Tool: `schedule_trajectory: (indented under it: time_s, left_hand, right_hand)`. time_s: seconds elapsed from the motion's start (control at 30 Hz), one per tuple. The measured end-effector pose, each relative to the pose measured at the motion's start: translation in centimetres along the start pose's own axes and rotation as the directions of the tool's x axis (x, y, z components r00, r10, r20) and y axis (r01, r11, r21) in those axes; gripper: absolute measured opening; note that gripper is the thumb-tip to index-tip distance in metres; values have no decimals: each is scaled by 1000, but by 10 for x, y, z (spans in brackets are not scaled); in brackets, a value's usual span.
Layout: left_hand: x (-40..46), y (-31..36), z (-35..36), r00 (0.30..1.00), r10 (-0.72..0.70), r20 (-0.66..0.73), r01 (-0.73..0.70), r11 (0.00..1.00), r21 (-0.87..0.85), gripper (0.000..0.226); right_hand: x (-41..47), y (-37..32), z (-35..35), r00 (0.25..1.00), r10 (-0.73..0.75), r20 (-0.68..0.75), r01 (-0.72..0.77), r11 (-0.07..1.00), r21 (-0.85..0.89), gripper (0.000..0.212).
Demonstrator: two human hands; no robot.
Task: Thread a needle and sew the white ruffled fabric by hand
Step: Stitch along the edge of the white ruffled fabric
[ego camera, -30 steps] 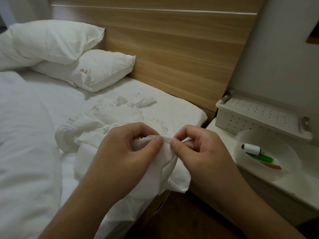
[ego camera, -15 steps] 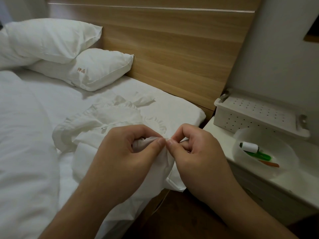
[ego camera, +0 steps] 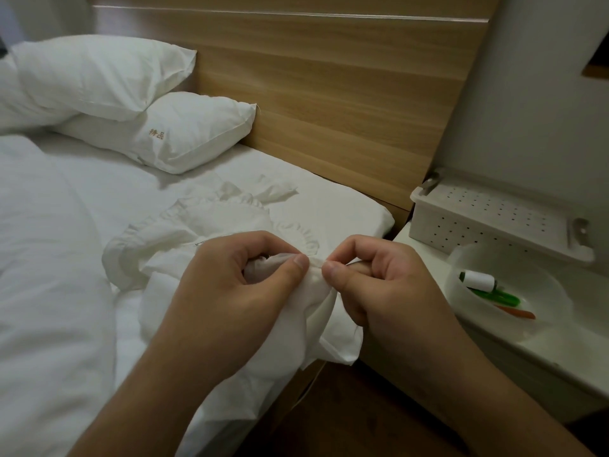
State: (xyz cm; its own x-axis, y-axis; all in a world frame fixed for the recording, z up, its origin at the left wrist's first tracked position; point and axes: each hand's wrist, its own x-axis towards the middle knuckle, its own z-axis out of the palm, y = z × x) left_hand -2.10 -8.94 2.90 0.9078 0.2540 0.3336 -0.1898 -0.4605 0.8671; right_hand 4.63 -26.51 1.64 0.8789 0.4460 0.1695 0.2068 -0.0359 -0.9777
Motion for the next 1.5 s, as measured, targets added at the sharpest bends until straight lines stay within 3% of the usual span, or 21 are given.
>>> schedule_trajectory:
  time_s: [0.8, 1.13, 1.5]
  left_hand:
    - [2, -1, -3, 995, -51, 84, 59, 993, -98, 14]
    - [2, -4, 0, 988, -86, 132, 109, 979, -175, 19]
    - [2, -8, 5, 972, -115, 203, 159, 964, -215, 22]
  right_hand:
    - [7, 4, -11, 967, -4, 254, -68, 960, 273, 21]
    - [5, 9, 0, 970, 8, 242, -102, 918, 382, 28]
    - [3, 6, 8, 968, -29, 250, -68, 926, 372, 25]
